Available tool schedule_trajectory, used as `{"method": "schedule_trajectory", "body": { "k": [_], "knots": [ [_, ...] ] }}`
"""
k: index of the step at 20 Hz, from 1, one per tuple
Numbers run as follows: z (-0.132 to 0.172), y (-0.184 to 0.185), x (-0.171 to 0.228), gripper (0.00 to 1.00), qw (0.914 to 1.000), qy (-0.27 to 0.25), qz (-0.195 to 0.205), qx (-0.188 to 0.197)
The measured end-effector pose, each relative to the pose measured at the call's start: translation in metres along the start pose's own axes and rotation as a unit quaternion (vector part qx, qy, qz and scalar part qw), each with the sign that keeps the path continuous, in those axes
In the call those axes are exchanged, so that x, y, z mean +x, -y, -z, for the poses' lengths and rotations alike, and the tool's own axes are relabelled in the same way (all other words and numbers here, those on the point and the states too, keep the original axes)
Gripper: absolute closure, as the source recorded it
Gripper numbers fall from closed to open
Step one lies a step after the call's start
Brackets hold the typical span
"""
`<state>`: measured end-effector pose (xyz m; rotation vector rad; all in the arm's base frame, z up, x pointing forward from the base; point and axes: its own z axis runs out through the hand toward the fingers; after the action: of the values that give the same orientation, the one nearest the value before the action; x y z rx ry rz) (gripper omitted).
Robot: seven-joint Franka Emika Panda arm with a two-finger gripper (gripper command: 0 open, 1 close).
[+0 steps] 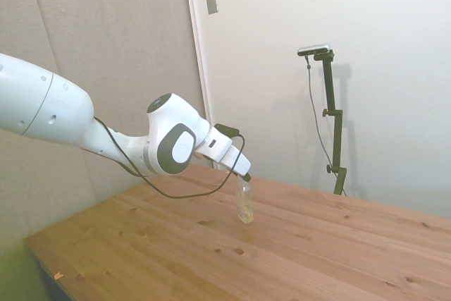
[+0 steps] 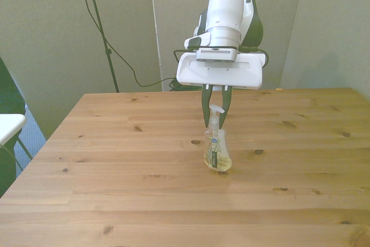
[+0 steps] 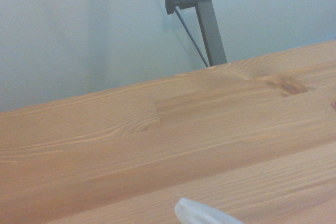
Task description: Stand the sanitizer
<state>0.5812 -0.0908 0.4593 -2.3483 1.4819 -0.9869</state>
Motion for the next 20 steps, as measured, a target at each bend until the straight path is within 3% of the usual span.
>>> {"method": "schedule_trajectory", "body": {
  "k": [4,5,20],
  "knots": [
    [-0.0028,-0.0037,-0.003,1.0,1.0,0.003,-0.001,-0.004],
    [-0.0035,-0.0043,-0.0036,0.0,1.0,0.004,-0.001,-0.005],
    [-0.0084,-0.0106,-0.0102,0.0,0.9999,0.011,-0.002,-0.013]
  ]
}}
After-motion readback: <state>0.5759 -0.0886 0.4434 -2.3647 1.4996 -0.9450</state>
